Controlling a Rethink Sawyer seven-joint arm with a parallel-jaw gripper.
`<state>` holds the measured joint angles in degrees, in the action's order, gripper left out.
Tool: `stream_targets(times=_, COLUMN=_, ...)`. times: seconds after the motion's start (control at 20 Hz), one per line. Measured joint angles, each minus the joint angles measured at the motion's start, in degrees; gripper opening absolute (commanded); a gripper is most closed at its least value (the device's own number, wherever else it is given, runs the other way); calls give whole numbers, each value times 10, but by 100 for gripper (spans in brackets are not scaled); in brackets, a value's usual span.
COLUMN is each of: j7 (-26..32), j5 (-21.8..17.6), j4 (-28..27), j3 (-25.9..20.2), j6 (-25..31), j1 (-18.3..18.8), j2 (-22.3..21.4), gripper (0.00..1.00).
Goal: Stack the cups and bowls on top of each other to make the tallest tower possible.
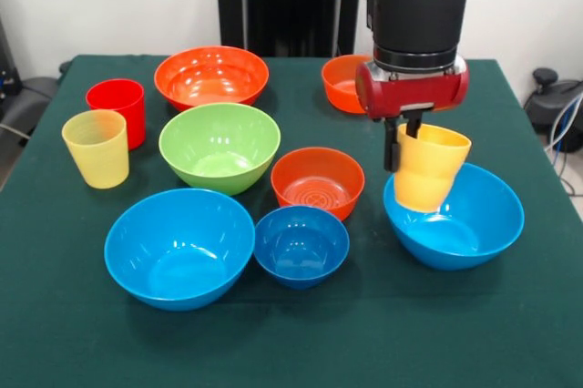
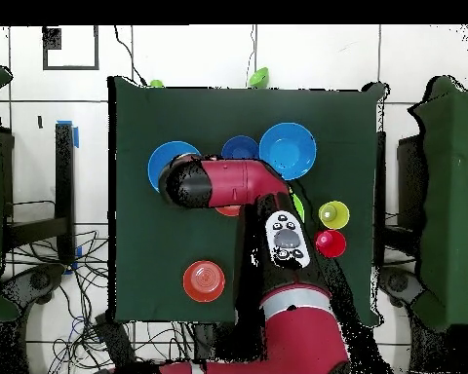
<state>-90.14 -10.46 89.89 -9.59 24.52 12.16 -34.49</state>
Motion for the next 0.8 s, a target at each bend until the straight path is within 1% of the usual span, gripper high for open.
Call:
stream_targets(times=0.45, j7=0, j5=0, j4=29, j3=-9, j6=-20, j1=2, j2=4, gripper=0)
stream_targets(times=0.8, j7=0, j5=0, j4=47, j3=-12, j6=-21, j1=3, j2=5, gripper=0)
